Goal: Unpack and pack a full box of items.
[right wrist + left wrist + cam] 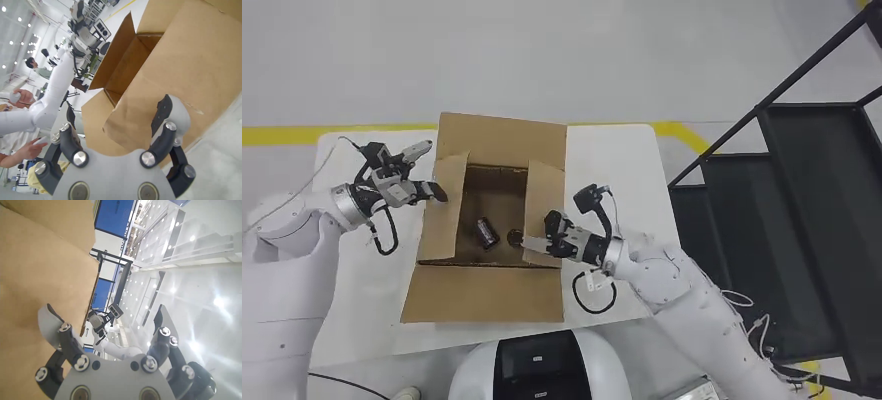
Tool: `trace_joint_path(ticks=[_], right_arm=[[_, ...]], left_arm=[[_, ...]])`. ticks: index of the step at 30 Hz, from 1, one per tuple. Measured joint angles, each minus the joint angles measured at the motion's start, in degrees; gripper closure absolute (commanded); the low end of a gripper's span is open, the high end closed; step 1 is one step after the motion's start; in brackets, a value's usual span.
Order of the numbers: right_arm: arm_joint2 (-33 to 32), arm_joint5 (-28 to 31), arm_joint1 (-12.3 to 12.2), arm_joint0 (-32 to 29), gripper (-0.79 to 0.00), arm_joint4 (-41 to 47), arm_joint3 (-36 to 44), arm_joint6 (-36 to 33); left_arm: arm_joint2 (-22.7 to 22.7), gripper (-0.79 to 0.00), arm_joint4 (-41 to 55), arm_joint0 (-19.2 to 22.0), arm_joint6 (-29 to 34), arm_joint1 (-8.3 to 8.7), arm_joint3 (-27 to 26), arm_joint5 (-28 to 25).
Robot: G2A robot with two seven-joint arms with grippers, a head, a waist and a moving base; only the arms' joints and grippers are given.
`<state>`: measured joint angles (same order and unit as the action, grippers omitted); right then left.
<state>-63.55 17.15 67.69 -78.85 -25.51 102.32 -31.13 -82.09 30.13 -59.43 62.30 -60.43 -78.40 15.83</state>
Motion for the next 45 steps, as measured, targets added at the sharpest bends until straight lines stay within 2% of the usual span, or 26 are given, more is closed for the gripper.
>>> trace_joint_path(ticks=[6,12,16,24,27,33,40,45], right_arm=[[0.9,-1.7,-0.1,0.4,-0.785,-9.0,-1.5,2.0],[0.1,-1.6,-0.2,-1.5,-0.785,-6.3,0.7,3.7],[-2.9,-0.5,-0.6,-5.3,-0.785,1.9,5.2,2.9],[-14.1,-2.4,-3.3,-17.2,-0.785,8.3,9.4,-11.1],[-15.8,-3.0,-3.6,-20.0,-0.785,10.6,9.6,-10.9],[-15.7,-4.2,-4.2,-24.3,-0.785,10.3,10.2,-15.5],[-11.7,-5.0,-4.3,-21.4,-0.785,17.4,8.7,-22.5],[-8.5,-4.2,-4.0,-18.1,-0.785,23.4,5.7,-23.9]], left_arm=[[5.8,-0.785,-5.5,2.7,-1.1,-0.46,3.0,-2.3],[6.7,-0.785,-8.7,3.3,-3.4,-0.33,3.0,-3.7],[4.6,-0.785,-2.6,3.3,-3.2,-0.42,2.1,-5.0],[-2.1,-0.785,6.0,2.2,-8.9,-0.07,1.7,-8.0],[-3.6,-0.785,7.0,1.7,-10.1,0.09,1.6,-8.7],[-5.8,-0.785,7.6,0.8,-12.5,0.37,1.5,-10.2],[-7.1,-0.785,6.2,0.0,-14.6,0.7,0.0,-10.7],[-8.5,-0.785,6.2,-1.9,-15.9,0.95,-2.1,-10.6]])
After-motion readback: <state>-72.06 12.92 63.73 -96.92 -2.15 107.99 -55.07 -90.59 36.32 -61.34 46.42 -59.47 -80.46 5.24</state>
